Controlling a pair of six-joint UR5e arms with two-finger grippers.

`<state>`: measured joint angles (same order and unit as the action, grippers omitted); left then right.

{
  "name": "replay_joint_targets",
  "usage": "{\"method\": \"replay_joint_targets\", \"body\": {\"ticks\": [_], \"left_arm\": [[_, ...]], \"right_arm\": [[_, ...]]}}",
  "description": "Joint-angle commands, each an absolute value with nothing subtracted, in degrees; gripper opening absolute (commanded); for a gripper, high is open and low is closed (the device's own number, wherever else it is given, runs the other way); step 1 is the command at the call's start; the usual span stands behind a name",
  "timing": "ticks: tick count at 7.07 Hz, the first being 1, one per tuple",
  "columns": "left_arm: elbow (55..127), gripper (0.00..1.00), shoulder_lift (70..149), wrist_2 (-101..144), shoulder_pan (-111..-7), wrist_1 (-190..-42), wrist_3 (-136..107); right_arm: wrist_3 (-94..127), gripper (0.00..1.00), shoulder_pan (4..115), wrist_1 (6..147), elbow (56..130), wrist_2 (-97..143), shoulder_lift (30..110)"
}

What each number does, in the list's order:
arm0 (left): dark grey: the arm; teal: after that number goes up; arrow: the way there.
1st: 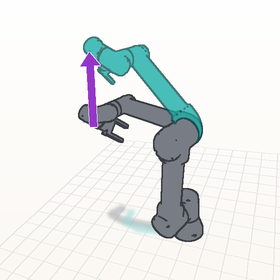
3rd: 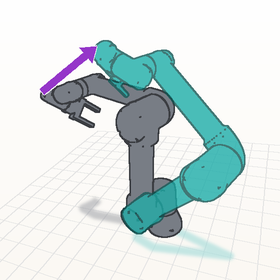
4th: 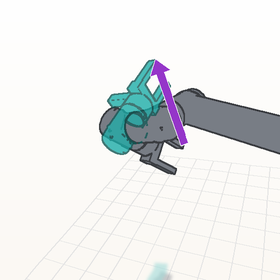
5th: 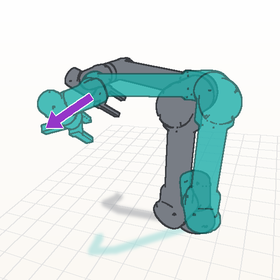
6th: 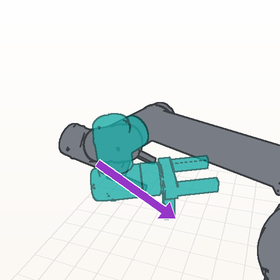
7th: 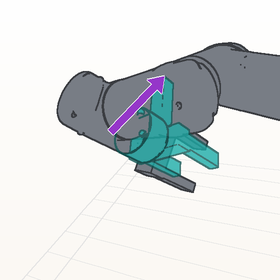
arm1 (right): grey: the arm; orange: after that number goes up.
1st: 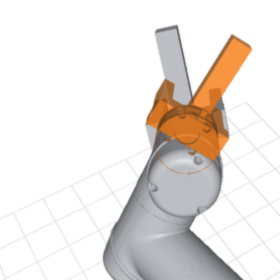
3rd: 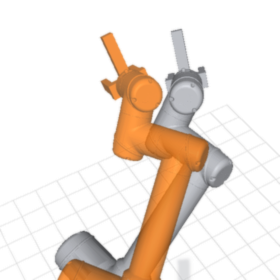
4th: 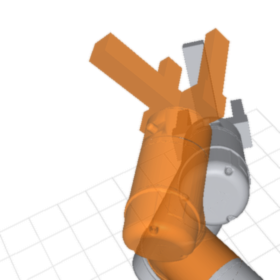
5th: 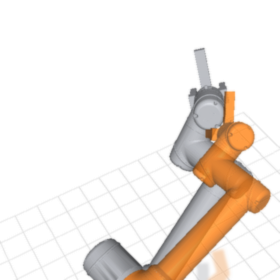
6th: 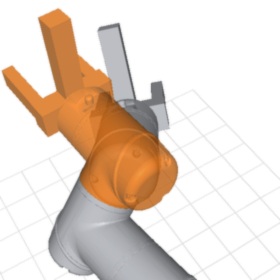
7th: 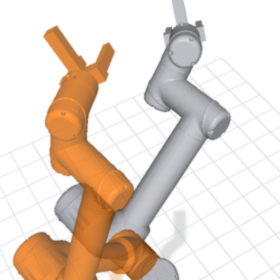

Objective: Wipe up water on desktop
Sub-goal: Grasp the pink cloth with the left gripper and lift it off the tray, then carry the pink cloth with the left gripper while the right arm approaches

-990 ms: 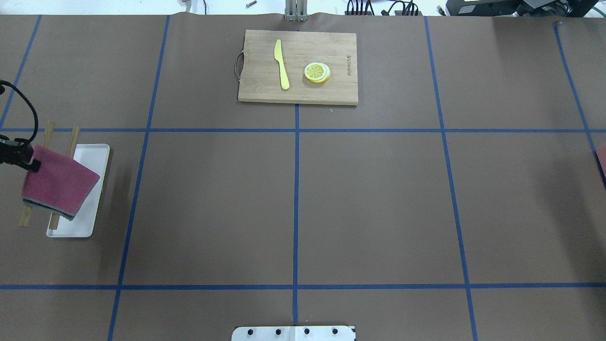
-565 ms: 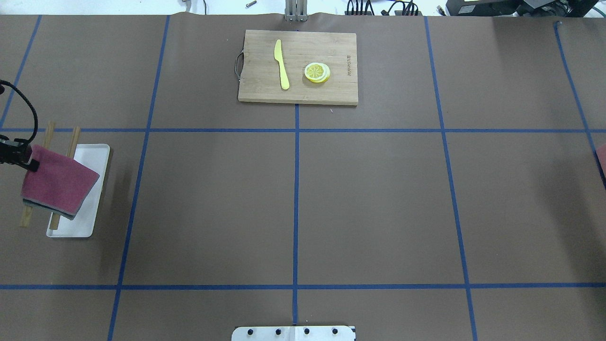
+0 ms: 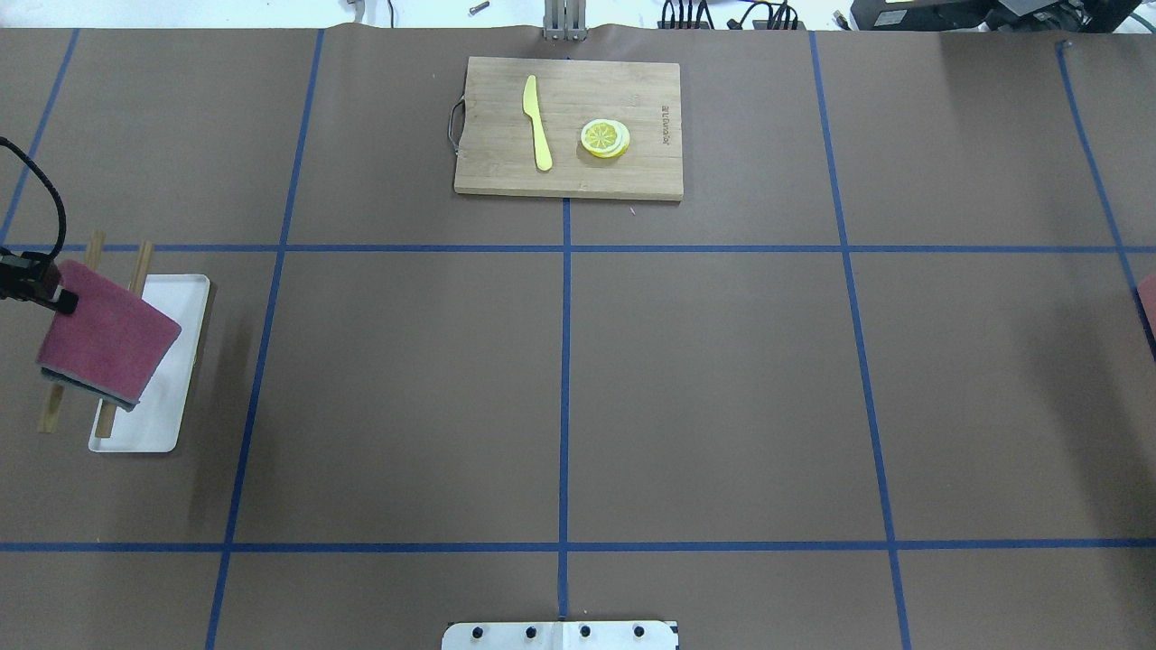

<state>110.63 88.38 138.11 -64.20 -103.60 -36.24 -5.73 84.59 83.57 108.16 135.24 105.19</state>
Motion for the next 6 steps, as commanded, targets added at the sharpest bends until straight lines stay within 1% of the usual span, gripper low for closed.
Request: {"method": "replay_joint_targets", "body": {"ticks": [1,3,5,6], "left_arm": [[113.1,0.00,92.2,138.1,-64.1,-103.2,-43.8],[113.1,0.00,102.2,138.1,-62.7,-103.1,-58.8],[112.6,0.00,112.7,137.2,-54.8,-100.4,-75.0],[112.3,0.00,120.9,131.7,-50.8,-93.7,-80.7]], "right_arm": [[-5.7,1.00,82.9,83.1,109.2,135.5,105.0],[-5.5,1.00,80.6,77.5,109.3,135.7,103.5],[-4.9,1.00,80.0,70.0,109.5,136.8,103.5],[-3.4,1.00,78.6,67.2,110.5,138.8,102.8]]}}
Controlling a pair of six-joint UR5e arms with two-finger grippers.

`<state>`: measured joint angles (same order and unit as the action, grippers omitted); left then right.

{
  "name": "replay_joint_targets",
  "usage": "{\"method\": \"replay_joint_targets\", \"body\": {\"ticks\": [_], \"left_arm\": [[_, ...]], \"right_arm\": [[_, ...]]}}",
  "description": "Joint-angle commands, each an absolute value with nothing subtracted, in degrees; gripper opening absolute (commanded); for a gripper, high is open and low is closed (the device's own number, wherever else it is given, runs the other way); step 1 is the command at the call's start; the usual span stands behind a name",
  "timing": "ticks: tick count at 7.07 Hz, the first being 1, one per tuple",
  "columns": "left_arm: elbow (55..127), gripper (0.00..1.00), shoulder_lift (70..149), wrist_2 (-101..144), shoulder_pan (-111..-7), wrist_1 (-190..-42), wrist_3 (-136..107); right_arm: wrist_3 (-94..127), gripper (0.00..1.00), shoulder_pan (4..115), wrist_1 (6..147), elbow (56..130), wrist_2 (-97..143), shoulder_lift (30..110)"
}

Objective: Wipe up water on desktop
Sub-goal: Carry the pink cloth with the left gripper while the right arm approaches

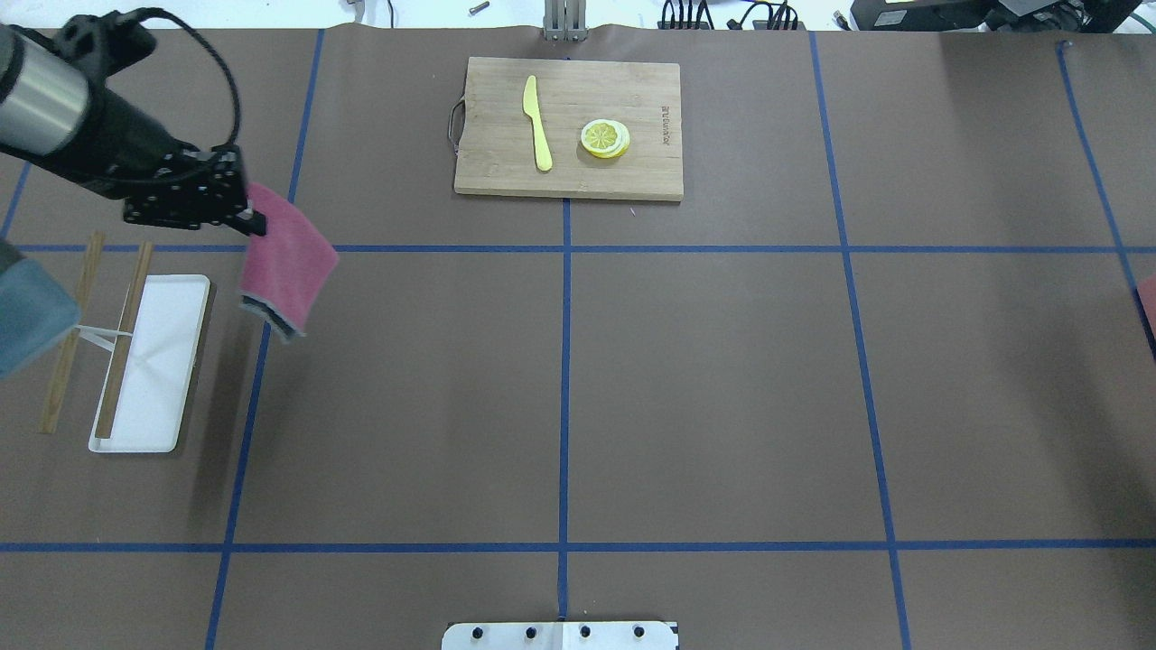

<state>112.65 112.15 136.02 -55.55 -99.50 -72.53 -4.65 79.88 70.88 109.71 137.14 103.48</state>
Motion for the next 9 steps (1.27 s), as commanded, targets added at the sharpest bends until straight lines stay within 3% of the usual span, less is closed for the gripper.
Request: {"method": "replay_joint_targets", "body": {"ticks": [1,5,7,9], "left_arm": [[111.7,0.00,127.7,126.6,-46.3,-86.6,-82.6],[97.8,0.00,144.4,118.6,-40.1,-86.0,-94.0],[90.6,0.00,151.6,118.6,-39.3,-86.1,-97.3],[88.9,0.00,153.0,118.0,-38.5,-86.3,-99.8]], "right_arm": [[3.3,1.00,76.8,63.7,111.2,140.2,101.9],[30.0,1.00,62.5,32.9,111.1,136.3,94.9],[35.0,1.00,56.0,32.3,111.2,129.5,85.9],[35.7,0.98,47.1,31.7,111.7,116.7,82.1]]}}
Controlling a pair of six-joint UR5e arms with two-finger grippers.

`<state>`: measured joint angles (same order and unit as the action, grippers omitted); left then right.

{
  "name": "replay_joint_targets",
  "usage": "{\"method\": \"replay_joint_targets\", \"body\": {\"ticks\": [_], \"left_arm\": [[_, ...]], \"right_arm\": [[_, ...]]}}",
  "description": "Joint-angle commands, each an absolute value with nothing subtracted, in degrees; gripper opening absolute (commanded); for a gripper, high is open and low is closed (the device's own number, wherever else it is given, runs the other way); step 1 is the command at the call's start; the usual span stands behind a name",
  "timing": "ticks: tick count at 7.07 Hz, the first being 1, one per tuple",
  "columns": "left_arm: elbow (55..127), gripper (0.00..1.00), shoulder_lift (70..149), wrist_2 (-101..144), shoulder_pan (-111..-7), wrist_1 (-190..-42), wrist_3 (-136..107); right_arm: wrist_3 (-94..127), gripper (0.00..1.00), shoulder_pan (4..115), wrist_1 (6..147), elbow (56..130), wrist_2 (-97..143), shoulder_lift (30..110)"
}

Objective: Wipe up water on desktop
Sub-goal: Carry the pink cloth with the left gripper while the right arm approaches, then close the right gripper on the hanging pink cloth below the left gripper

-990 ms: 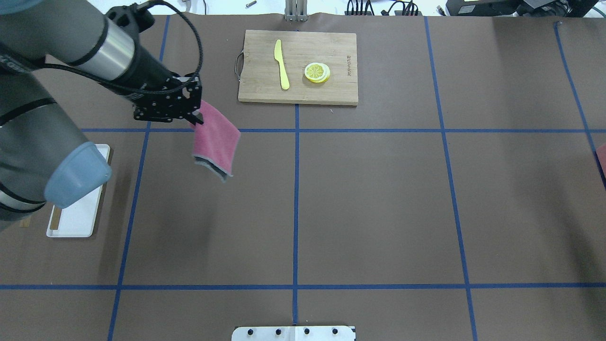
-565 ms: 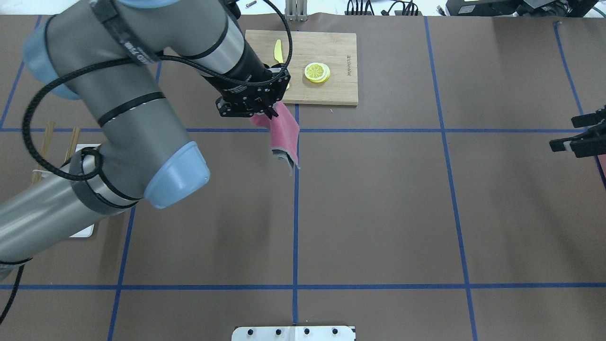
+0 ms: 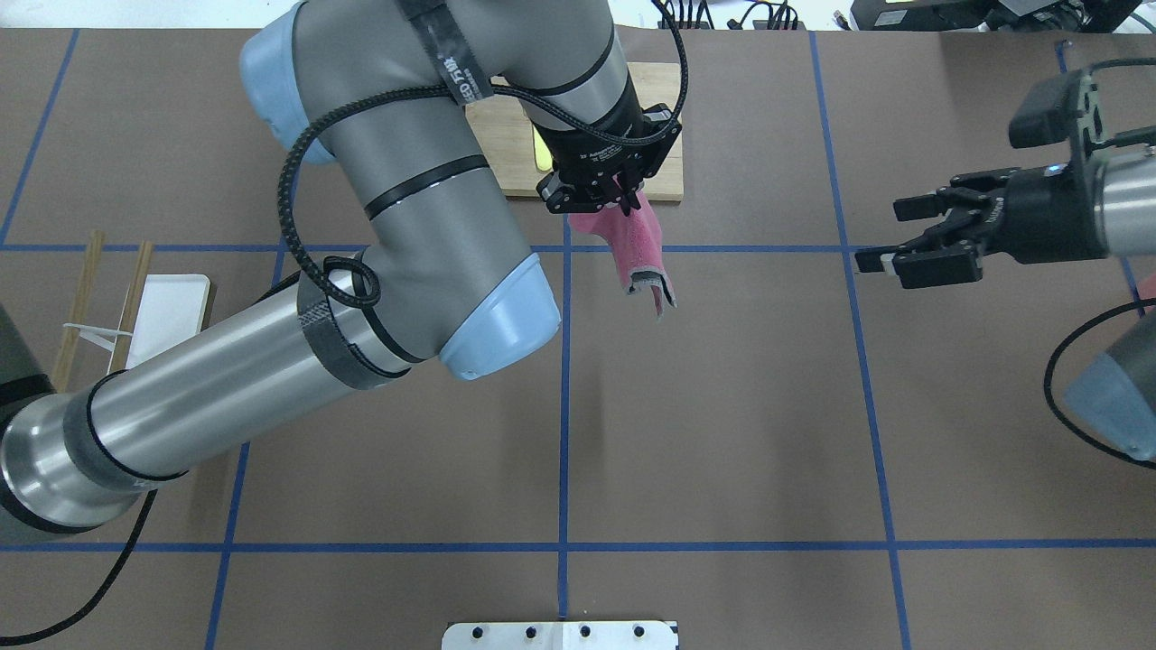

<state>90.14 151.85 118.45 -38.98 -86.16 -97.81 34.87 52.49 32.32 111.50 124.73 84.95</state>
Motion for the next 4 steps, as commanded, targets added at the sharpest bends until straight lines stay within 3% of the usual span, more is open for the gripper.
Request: {"method": "replay_joint_targets", "body": {"ticks": [1,4], "left_arm": [[88.9,0.00,153.7,117.9,-38.1,-86.9,-103.4],[87.3,0.00,153.3,117.9,-38.2,-91.3,-107.8]], "right_arm": [[35.7,0.98,41.2,26.7,111.6,109.3,81.5],[35.7,0.91,28.0,23.6,113.1,90.6,81.9]]}}
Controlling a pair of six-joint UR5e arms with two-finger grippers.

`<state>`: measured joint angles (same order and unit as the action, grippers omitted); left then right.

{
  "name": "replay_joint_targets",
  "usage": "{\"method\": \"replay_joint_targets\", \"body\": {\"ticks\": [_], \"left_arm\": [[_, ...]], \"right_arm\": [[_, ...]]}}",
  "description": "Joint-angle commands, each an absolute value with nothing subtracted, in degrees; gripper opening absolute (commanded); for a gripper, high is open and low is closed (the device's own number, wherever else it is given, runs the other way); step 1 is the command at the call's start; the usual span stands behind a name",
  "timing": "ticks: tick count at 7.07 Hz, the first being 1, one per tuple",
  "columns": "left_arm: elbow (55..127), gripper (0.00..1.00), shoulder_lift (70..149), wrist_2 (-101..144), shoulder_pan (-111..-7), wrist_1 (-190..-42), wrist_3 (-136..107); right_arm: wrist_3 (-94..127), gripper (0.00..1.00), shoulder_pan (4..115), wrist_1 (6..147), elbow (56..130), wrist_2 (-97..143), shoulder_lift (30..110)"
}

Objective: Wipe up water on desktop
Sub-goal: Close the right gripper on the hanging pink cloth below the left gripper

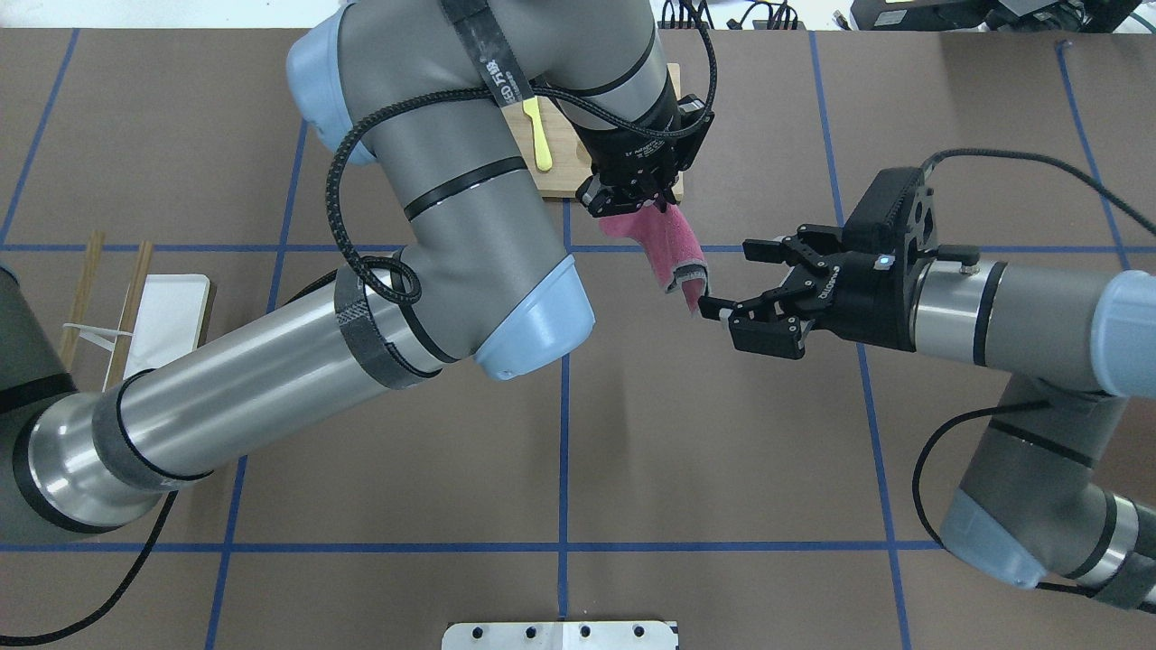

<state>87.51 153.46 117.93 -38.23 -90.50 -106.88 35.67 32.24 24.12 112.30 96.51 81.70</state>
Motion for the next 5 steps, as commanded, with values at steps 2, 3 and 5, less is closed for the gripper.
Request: {"method": "replay_joint_targets", "body": {"ticks": [2,3,5], "left_arm": [[87.4,0.00,153.0,117.9,-38.1,-91.3,-109.0],[87.8,0.00,153.0,117.9,-38.1,-91.3,-110.3],[88.7,0.00,152.8,118.2,-38.0,-91.1,-111.6]], "right_arm": [[35.7,0.88,27.2,23.6,113.8,88.3,81.7],[35.7,0.86,26.9,23.6,113.8,87.0,81.7],[35.6,0.85,26.9,23.5,113.8,85.6,81.6]]}}
